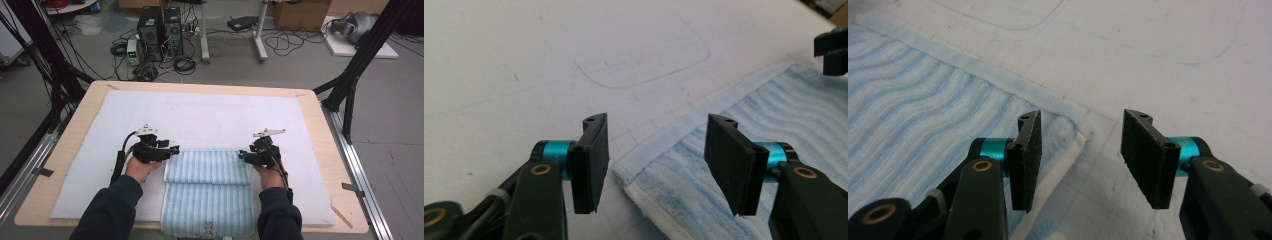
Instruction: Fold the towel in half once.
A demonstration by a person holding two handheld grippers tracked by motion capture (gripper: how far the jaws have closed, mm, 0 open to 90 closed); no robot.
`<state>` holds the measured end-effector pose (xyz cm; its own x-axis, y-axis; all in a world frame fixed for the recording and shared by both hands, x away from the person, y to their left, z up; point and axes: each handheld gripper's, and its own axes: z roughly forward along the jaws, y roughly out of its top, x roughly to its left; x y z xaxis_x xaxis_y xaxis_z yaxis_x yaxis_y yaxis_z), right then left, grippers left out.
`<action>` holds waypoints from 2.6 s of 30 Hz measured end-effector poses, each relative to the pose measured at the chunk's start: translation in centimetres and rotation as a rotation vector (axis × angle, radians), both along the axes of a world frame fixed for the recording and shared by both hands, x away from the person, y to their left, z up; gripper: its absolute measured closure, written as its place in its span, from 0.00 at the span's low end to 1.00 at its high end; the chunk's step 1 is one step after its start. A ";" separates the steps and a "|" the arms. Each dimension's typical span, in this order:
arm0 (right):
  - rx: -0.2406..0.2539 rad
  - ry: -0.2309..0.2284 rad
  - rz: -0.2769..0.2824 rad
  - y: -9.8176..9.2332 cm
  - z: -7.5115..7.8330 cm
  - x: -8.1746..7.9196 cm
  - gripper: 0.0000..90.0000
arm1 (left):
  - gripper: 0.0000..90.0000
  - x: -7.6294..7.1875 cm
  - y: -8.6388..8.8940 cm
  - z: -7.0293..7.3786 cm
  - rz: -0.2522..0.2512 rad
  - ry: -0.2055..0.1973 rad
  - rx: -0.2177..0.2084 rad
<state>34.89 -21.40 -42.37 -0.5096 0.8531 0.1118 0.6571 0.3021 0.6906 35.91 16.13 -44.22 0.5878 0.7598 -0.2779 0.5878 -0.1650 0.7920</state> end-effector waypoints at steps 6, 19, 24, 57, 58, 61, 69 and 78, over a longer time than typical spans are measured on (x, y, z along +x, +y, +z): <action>-0.051 0.050 0.019 1.0 -0.9 1.3 0.66 | 0.69 0.1 0.0 -0.5 -0.014 0.007 0.067; -0.049 -0.034 0.072 0.9 0.3 -0.1 0.93 | 0.98 -1.2 1.0 1.0 -0.037 -0.046 0.040; -0.013 -0.086 0.084 0.3 1.6 -1.7 0.93 | 1.00 -2.5 1.5 2.1 -0.056 -0.078 0.001; 0.032 -0.081 0.088 -0.3 1.0 -2.6 0.92 | 0.95 -0.9 0.2 1.1 -0.018 -0.075 0.033; 0.036 -0.088 0.089 -0.4 1.1 -2.7 0.92 | 0.95 -1.1 0.3 1.5 -0.023 -0.080 0.021; 0.051 -0.095 0.087 -0.8 1.3 -3.2 0.92 | 0.95 -1.9 0.5 2.3 -0.038 -0.098 0.002; 0.082 -0.139 0.110 -1.4 2.4 -5.7 0.92 | 0.95 -4.6 1.3 3.3 -0.061 -0.110 -0.115; 0.112 -0.158 0.145 -2.1 3.1 -8.8 0.92 | 0.95 -8.5 2.5 2.6 -0.104 -0.086 -0.221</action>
<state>26.10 -23.47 -39.25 -0.6446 0.7564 0.1108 0.4934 0.3009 0.8161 27.38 18.64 -41.61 0.6884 0.6199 -0.3766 0.5059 -0.0384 0.8617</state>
